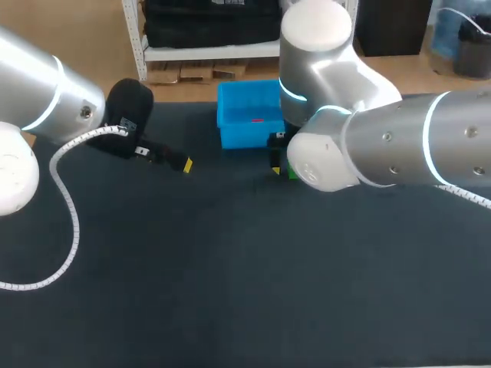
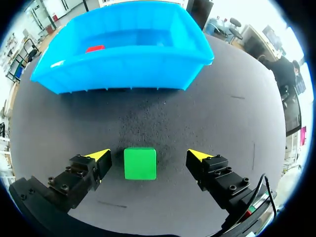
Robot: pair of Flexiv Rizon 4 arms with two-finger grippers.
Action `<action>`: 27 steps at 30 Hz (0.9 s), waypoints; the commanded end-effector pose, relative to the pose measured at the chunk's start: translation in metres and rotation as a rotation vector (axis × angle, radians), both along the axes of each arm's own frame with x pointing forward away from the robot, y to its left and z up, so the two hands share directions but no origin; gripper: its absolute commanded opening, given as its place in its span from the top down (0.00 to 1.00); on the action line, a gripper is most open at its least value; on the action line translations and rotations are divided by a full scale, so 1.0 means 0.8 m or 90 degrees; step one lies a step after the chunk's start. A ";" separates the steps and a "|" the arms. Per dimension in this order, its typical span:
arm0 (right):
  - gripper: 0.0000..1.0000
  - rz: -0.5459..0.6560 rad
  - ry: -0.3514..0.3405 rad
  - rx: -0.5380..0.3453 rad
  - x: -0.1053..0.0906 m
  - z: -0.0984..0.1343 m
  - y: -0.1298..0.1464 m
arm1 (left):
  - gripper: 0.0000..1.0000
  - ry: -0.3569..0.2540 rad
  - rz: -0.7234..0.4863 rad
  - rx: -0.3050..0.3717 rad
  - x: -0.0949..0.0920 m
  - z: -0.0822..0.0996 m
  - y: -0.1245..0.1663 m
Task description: Use the left arm to pick the red cube and place it into the blue plastic box first, then use the right arm to grasp the green cube and put it into the same blue plastic box after the first action is fully finished.
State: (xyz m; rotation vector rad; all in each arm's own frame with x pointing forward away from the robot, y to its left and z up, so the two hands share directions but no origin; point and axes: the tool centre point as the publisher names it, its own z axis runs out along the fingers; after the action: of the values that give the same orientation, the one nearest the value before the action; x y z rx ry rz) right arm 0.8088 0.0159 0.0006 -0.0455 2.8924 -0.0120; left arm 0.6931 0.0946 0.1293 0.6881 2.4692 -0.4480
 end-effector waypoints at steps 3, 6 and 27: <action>0.00 0.002 0.012 -0.002 0.008 -0.008 0.002 | 0.00 -0.001 -0.003 -0.004 0.001 -0.001 0.001; 0.00 0.002 0.015 0.000 0.009 -0.010 0.002 | 0.00 -0.001 -0.003 -0.004 0.001 -0.001 0.001; 1.00 -0.014 0.021 0.023 0.010 -0.009 -0.009 | 0.00 -0.001 -0.003 -0.004 0.001 -0.001 0.001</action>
State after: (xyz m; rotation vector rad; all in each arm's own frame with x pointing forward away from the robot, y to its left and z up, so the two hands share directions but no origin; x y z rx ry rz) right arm 0.8184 0.0121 -0.0082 -0.0096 2.9308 0.0297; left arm 0.6931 0.0946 0.1293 0.6882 2.4693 -0.4482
